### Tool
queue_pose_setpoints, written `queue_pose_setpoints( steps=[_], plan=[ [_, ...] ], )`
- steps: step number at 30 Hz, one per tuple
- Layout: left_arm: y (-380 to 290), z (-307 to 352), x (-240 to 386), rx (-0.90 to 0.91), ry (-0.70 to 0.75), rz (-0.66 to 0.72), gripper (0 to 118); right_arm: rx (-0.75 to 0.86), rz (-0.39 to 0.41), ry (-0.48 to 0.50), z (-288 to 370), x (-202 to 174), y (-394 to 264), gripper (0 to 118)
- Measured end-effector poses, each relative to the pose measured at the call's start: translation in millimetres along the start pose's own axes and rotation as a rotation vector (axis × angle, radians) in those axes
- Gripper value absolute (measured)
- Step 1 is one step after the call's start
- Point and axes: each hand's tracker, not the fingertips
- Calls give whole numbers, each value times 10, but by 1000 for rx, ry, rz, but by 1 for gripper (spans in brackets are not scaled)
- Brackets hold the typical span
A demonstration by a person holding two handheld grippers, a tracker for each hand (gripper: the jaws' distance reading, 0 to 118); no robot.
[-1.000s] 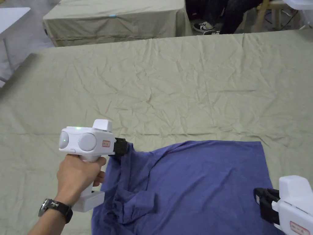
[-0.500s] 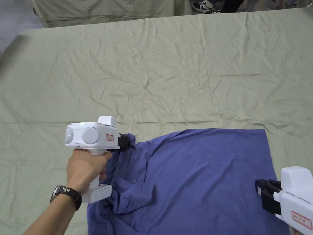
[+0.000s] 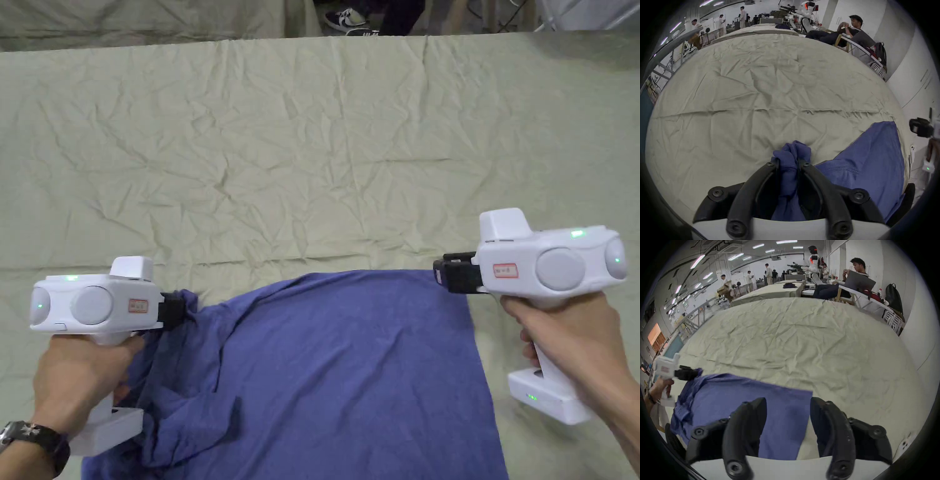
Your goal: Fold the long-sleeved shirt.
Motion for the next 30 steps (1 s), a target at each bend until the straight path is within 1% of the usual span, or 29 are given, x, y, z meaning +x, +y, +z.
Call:
queue_pose_setpoints(
  steps=[3, 5, 8, 10, 11, 12, 13, 14, 15, 17, 18, 19, 20, 21, 22, 26, 30],
  plan=[
    [15, -21, -31, -4, -9, 14, 18, -68, 6, -27, -362, 60, 138, 61],
    [20, -25, -33, -4, -9, 14, 18, -109, 7, -36, -557, 49, 146, 54],
    [10, -40, -32, 1, -9, 16, 18, -204, 11, -11, -905, 19, 73, 51],
    [11, -50, -53, 3, -12, 28, 18, -136, -4, -47, -847, -76, -14, 48],
    [7, -54, -49, 5, -13, 31, 18, -156, -5, -49, -815, -102, 10, 40],
    [12, -59, -51, 5, -13, 31, 18, -152, 11, -45, -777, -127, 17, 19],
    [17, -64, -51, 6, -12, 27, 18, -146, 42, -10, -750, -143, 10, 7],
    [19, -65, -50, 7, -10, 22, 18, -144, 36, 0, -733, -159, 9, 7],
    [6, -50, -25, 9, -8, 23, 18, -137, 29, -20, -713, -195, 4, 6],
    [-5, -23, -37, 20, -9, 25, 18, -104, 50, -23, -769, -123, 24, 5],
    [-3, 10, -68, 34, -15, 47, 17, -48, 53, -29, -718, -118, 50, 5],
    [1, 54, -84, 46, -26, 105, 17, -34, 43, -40, -661, -109, 97, 5],
    [9, 91, -97, 57, -25, 111, 17, -35, 28, -34, -617, -92, 145, 5],
    [25, 122, -74, 66, -3, 85, 17, -26, 11, -12, -471, -136, 195, 5],
    [49, 148, -44, 76, 25, 35, 17, -27, 14, -15, -420, -144, 225, 5],
    [31, 366, -31, 118, 20, 45, 17, 13, 53, -16, -171, -213, 217, 5],
    [-84, 650, -47, 160, 17, 40, 16, 67, 53, 1, 173, -255, 25, 5]
  ],
)
